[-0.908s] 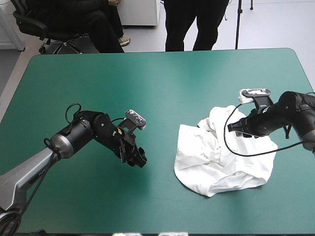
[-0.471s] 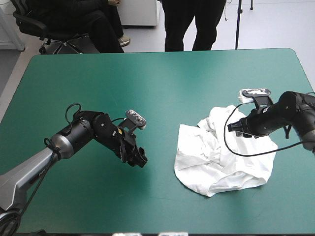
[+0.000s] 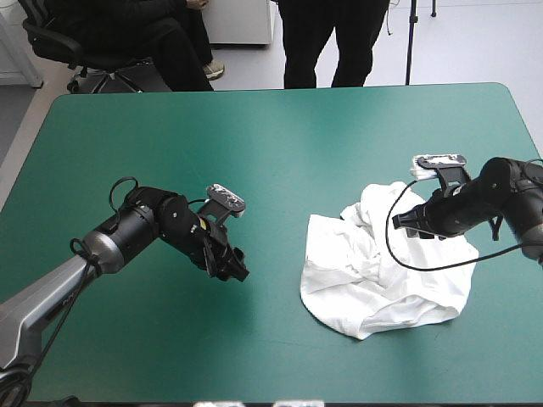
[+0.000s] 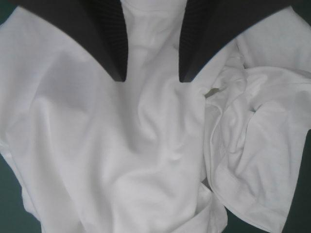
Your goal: Fold the cloth
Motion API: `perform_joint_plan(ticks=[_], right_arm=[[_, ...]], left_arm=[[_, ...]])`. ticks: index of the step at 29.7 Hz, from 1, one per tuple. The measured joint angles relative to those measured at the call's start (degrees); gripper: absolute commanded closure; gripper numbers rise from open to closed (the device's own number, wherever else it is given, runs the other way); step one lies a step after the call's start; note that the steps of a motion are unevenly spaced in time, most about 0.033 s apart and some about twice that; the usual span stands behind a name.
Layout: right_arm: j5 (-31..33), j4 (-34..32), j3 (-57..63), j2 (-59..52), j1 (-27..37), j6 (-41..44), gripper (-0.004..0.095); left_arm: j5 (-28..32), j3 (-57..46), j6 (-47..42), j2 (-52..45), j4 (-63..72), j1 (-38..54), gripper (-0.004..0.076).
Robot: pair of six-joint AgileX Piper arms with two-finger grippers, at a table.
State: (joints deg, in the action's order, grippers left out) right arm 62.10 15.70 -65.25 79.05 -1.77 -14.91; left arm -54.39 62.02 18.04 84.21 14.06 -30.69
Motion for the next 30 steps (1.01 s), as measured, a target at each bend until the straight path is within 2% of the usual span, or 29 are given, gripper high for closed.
perform_joint_plan(ticks=[6, 17, 22, 24, 30], right_arm=[[0.1, 0.0, 0.0, 0.0, 0.0, 0.0, 0.0575], [0.5, 0.0, 0.0, 0.0, 0.0, 0.0, 0.0574], [1.0, 0.0, 0.0, 0.0, 0.0, 0.0, 0.0569], [1.0, 0.0, 0.0, 0.0, 0.0, 0.0, 0.0531], [0.9, -1.7, 0.0, 0.0, -0.6, 0.0, 0.0247]], left_arm=[[-4.9, 0.8, -8.8, -4.5, -11.2, 0.8, 0.0258], [-13.5, 1.8, -11.6, -18.7, -9.5, 16.5, 0.0258], [-16.1, 1.8, -12.9, -26.3, -9.4, 20.1, 0.0258], [-16.1, 1.8, -13.0, -29.3, -9.4, 20.3, 0.0258], [-16.1, 1.8, -13.1, -34.6, -9.4, 20.3, 0.0258]])
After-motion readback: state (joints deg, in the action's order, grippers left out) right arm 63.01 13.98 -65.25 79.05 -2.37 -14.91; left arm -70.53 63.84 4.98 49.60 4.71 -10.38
